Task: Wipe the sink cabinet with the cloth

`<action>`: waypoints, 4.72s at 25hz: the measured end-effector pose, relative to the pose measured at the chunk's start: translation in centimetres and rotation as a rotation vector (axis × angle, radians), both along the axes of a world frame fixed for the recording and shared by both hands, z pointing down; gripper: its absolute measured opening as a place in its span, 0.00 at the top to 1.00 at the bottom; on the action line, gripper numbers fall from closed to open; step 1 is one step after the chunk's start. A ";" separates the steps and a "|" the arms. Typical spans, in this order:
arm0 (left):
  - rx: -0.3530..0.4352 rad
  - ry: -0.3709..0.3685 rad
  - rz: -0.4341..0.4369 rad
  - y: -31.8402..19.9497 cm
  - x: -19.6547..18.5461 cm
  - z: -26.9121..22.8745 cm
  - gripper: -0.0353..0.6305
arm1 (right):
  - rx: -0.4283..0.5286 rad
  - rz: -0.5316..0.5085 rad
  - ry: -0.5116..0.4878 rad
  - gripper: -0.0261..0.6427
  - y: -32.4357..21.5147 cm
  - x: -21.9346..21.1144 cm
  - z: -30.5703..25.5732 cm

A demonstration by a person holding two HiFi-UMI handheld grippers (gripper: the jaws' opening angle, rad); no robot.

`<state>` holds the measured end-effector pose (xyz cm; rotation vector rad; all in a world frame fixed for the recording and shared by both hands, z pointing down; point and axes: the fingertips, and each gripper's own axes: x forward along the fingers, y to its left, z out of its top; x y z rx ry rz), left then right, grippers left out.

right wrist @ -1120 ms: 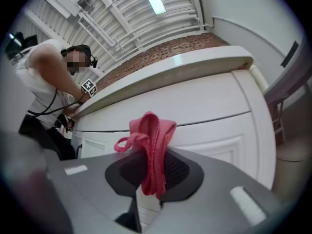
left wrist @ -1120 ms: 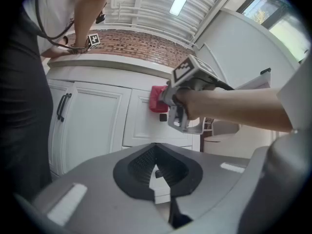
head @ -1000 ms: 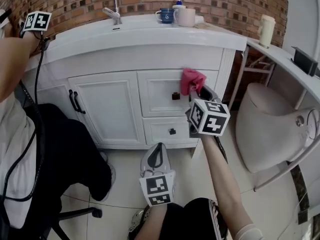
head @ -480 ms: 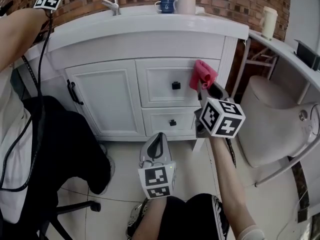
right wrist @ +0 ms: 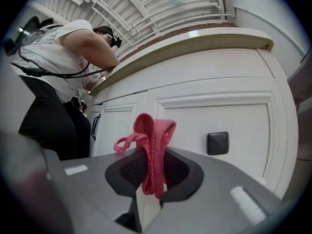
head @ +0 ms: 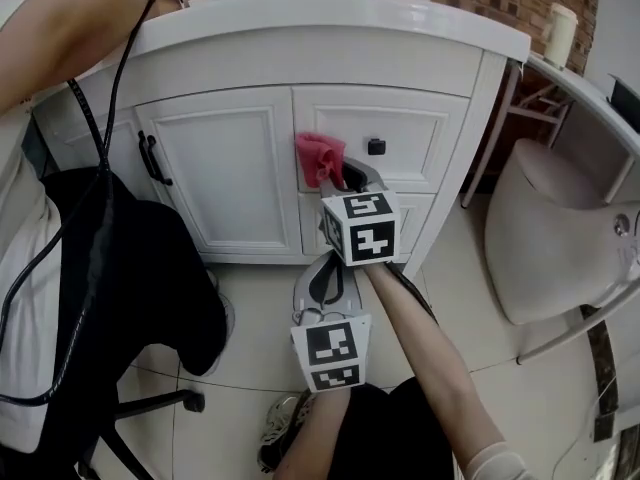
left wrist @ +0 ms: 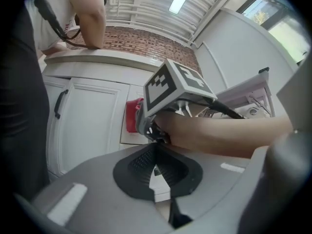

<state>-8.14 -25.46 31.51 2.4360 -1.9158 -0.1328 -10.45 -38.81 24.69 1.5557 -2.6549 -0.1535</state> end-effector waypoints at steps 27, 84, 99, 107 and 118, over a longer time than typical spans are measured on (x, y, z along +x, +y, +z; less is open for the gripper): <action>-0.008 -0.019 0.038 -0.5 1.3 0.2 0.93 | -0.083 0.441 -0.130 0.87 1.4 25.5 2.3; 0.027 -0.073 -0.064 -8.8 -4.6 7.8 0.93 | -0.136 0.045 -0.002 0.87 0.4 7.2 19.3; -0.008 -0.106 -0.077 -8.2 -3.7 8.8 0.93 | -0.156 0.493 -0.183 0.87 -0.3 28.5 18.9; -0.073 -0.004 -0.246 -5.4 -10.8 11.4 0.93 | -0.226 0.099 -0.219 0.87 2.6 10.3 22.8; -0.108 -0.004 -0.246 -5.6 -12.1 14.6 0.93 | -0.257 -0.055 -0.109 0.87 -0.1 0.7 26.7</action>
